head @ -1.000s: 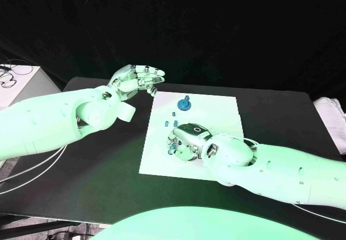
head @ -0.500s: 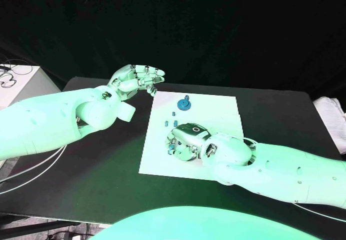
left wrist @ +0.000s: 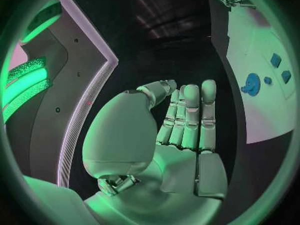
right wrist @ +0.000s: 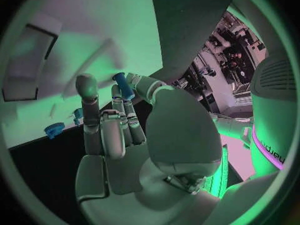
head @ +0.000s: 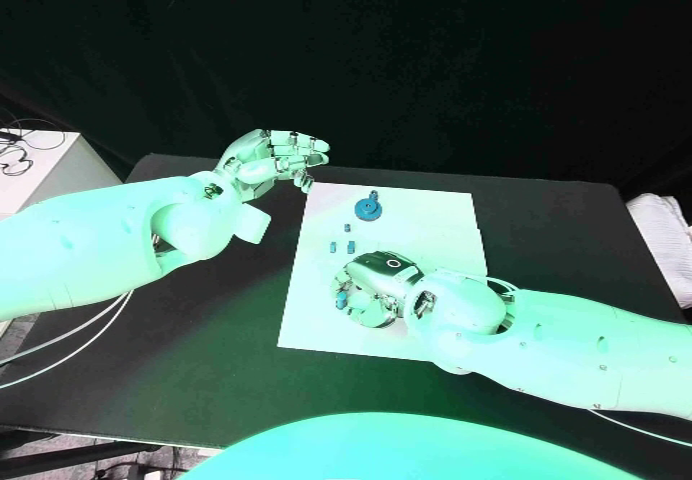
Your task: Assemble the parts on the task board
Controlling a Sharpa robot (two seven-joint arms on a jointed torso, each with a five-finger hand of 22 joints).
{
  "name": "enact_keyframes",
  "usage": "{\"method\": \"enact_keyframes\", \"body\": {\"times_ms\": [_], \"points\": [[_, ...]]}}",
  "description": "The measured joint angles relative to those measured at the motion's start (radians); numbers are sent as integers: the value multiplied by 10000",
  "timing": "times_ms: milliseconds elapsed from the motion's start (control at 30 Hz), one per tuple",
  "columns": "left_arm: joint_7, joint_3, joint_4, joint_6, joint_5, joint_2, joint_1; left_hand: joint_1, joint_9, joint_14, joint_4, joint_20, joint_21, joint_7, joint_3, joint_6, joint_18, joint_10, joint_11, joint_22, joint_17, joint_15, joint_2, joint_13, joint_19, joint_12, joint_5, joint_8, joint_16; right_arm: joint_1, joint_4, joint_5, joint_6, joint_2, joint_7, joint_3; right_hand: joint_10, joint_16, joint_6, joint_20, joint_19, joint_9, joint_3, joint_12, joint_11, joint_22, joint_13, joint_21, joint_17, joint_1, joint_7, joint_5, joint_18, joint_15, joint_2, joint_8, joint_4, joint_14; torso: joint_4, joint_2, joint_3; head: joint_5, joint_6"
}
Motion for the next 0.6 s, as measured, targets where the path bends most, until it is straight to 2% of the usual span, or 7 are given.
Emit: {"method": "enact_keyframes", "body": {"times_ms": [100, 167, 200, 267, 333, 433, 600], "points": [[-8, 0, -2, 3, 0, -2, 0, -29, 0, 0, 0, 0, 0, 0, 0, 0, -1, 0, 0, -1, 0, 0, 29, 0, 0, 0, 0, 0, 0, 0, 0, 5, -56, -30, 2, -3, -372, -122, -140, 48, -227, -1, -170, 66, 53, -314, -10, -410, -131, 0, 37, 0, 10, 39, 0, -86, -9, -32, -2, -2, 0, -16, 11], [-13, 0, -3, 6, 0, -3, 0, -40, 0, 0, 0, 0, 0, 0, 0, 0, 0, 0, 0, 0, 0, 0, 40, 0, 0, 0, 0, 0, 0, 0, 0, 7, -121, -55, 2, -3, -766, -272, -340, 87, -478, -34, -386, 118, 108, -648, -29, -841, -406, 2, 63, 0, 162, 124, 2, -198, -22, -19, -3, -3, 0, -27, 17], [-15, 0, -4, 7, 0, -3, 0, -40, 0, 0, 0, 0, 0, 0, 0, 0, -1, 0, 0, 0, 0, 0, 40, 0, 0, 0, 0, 0, 0, 0, 0, 8, -154, -66, 2, -3, -931, -321, -428, 108, -570, -50, -487, 118, 139, -773, -29, -1003, -510, 26, 70, 0, 162, 124, 25, -245, -17, -18, -5, -3, 0, -29, 18], [-20, 0, -4, 10, 1, -3, 0, -40, 0, 0, 0, 0, 0, 0, 0, 0, 0, 0, 0, 0, 0, 0, 40, 0, 0, 0, 0, 0, 0, 0, 11, 10, -249, -102, 1, -3, -1589, -587, -654, 231, -832, -79, -1271, 333, 243, -1090, -7, -1472, -1051, 345, 81, 0, 163, 250, 282, -377, 62, -144, -9, -2, -1, -41, 25], [-26, 0, -6, 14, 1, -3, 0, -40, 0, 0, 0, 0, 0, 0, 0, 0, -1, 0, 0, 0, 1, 0, 40, 0, 0, 0, 0, 0, 0, 0, 43, 13, -348, -152, 1, -3, -2226, -758, -892, 321, -923, -118, -2235, 683, 347, -1197, 39, -1699, -1467, 806, 22, 28, 163, 378, 419, -506, 335, -272, -8, -2, 5, -51, 31], [-33, 0, -9, 21, 1, -5, 0, -40, 0, 0, 0, 0, 0, 0, 0, 0, -1, 0, 0, 0, 1, 0, 40, 0, 0, 0, 0, 0, 0, 0, 131, 22, -527, -276, 1, -3, -2601, -774, -1006, 333, -935, -126, -2902, 1043, 399, -1250, 78, -1814, -1675, 1231, -51, 44, 162, 462, 442, -531, 748, -356, -8, -2, 5, -80, 40], [-47, 0, -22, 37, 1, -5, 0, -40, 0, 0, 0, 0, 0, 0, 0, 0, 0, 0, 0, 0, 1, 0, 40, 0, 0, 0, 0, 0, 0, 75, 417, 84, -835, -662, 21, 16, -2855, -774, -1103, 333, -934, -126, -3486, 1662, 392, -1286, 139, -1928, -1769, 1782, -37, 44, 163, 425, 364, -584, 1518, -395, -9, -10, 6, -134, 74]]}}
